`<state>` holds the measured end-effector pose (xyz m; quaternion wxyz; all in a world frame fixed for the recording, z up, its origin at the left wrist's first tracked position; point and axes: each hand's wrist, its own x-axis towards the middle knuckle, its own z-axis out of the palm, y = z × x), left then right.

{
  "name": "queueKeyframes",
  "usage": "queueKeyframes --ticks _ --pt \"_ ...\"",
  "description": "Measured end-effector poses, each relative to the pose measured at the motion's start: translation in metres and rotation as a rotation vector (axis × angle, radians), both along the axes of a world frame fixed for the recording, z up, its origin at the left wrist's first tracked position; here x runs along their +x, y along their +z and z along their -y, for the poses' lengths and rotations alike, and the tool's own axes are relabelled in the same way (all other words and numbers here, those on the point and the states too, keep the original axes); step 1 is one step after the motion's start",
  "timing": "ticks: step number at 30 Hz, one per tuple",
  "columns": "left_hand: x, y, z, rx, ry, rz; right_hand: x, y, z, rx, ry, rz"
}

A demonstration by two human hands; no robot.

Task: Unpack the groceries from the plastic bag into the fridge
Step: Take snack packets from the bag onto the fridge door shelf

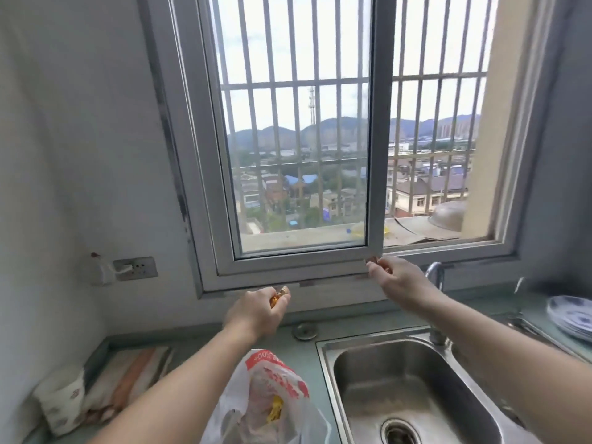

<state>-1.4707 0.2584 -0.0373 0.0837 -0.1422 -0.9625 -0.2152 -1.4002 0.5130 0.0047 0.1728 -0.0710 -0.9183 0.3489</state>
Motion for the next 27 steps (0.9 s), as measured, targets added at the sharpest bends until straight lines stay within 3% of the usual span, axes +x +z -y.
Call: queueKeyframes --ticks 6,13,27 --pt "0.017 -0.038 -0.042 0.019 -0.231 0.052 0.082 -0.006 -0.015 0.021 -0.200 -0.011" --pt "0.079 -0.011 -0.140 0.045 -0.567 -0.065 0.208 0.000 -0.067 0.122 -0.531 0.035" --pt "0.355 0.059 -0.305 0.128 -1.114 -0.292 0.546 0.048 -0.110 0.169 -1.018 -0.084"
